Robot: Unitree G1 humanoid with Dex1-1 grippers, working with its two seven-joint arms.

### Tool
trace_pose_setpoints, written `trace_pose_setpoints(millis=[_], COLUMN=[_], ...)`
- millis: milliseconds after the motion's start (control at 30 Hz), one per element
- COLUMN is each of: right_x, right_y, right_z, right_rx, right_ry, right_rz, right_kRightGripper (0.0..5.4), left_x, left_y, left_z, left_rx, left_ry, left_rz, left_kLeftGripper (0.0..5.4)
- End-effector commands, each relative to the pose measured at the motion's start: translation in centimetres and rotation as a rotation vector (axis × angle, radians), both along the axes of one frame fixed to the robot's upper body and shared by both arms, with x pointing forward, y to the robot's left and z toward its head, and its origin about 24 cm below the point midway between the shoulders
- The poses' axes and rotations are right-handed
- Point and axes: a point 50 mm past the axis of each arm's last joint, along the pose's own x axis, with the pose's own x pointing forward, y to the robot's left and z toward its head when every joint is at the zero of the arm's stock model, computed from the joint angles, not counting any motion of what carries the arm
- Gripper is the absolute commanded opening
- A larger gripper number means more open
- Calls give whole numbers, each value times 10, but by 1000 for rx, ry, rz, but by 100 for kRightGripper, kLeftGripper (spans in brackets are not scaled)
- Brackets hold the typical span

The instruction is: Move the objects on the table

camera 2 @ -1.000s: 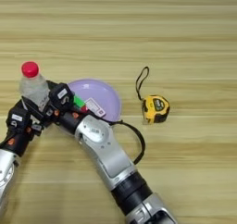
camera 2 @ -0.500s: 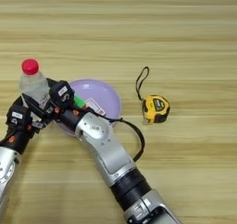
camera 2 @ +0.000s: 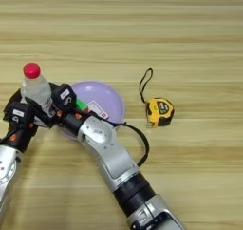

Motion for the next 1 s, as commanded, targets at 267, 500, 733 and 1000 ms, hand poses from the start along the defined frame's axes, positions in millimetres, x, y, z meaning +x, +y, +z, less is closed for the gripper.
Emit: trace_pose_setpoints(millis=[267,500,733,1000], right_x=[13,20,30,41], right_y=[-3,-10,-31,-69], right_z=[46,66,84,97], right_rx=[135,169,206,205], right_ry=[-111,-162,-202,-257], right_rz=[-68,-108,-197,-354], right_kRightGripper=[297,297,297,297], left_x=[2,1,0,1], left_y=[-1,-1,0,6], left_z=[3,1,1,-1], left_rx=[7,9,0,-7], left_ry=[-20,-13,-10,-5], left_rz=[-7,-8,-2,36], left_kLeftGripper=[540,540,540,540])
